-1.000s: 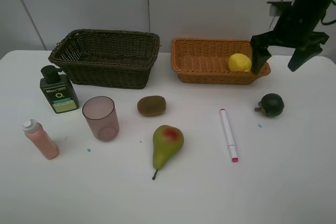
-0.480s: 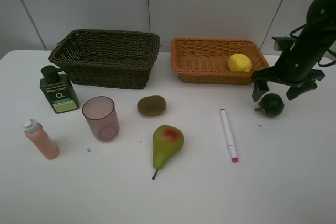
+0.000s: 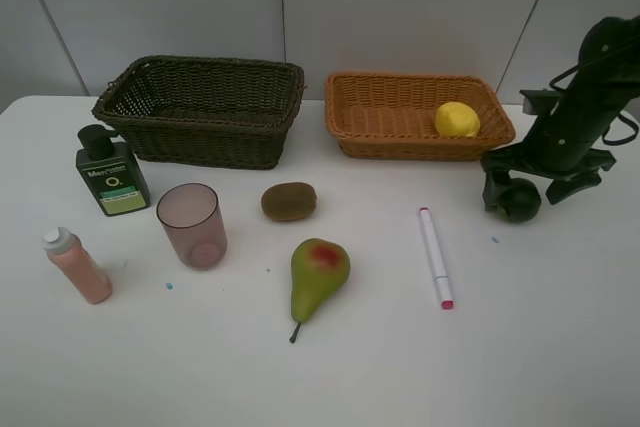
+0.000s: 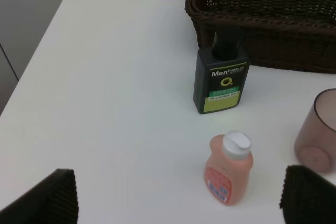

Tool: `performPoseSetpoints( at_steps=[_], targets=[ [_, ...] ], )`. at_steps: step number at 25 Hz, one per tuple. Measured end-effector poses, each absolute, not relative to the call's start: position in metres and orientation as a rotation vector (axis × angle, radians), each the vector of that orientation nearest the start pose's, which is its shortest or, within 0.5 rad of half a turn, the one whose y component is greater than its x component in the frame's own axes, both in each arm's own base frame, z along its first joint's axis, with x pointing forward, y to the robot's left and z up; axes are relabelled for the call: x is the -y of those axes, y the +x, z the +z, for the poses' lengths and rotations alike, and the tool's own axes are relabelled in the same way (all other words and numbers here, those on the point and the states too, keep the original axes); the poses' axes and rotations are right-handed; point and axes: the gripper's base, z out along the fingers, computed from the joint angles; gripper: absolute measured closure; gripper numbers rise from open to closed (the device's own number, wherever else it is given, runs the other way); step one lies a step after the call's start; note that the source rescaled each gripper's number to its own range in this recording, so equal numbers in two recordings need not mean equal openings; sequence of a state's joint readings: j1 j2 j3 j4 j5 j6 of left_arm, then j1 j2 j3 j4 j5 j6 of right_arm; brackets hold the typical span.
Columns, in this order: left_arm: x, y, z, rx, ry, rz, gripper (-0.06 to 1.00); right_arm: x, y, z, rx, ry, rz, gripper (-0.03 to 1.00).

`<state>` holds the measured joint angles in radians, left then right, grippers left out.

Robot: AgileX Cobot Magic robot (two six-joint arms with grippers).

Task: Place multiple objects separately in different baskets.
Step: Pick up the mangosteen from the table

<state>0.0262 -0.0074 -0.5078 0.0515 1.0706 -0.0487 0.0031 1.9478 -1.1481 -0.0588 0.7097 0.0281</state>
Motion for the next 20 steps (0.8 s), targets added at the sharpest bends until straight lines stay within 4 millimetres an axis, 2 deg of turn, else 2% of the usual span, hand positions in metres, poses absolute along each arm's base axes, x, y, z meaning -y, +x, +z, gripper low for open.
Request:
performPoseSetpoints(
  at_steps=[8, 11, 13, 14, 20],
  targets=[
    [-0.004, -0.008, 0.279, -2.037, -0.079, 0.047, -0.05, 0.002, 0.359, 0.121, -3.012, -0.019, -0.050, 0.03],
    [-0.004, -0.008, 0.279, -2.037, -0.079, 0.047, -0.05, 0.002, 0.359, 0.120, -3.015, -0.019, -0.050, 0.12],
    [-0.004, -0.008, 0.279, -2.037, -0.079, 0.047, -0.05, 0.002, 0.359, 0.120, -3.015, -0.019, -0.050, 0.25],
    [-0.004, -0.008, 0.279, -2.037, -0.079, 0.047, -0.05, 0.002, 0.359, 0.120, -3.015, -0.017, -0.048, 0.35],
    [-0.004, -0.008, 0.279, -2.037, -0.079, 0.047, -0.05, 0.002, 0.359, 0.120, -3.015, -0.016, -0.047, 0.34]
  ],
)
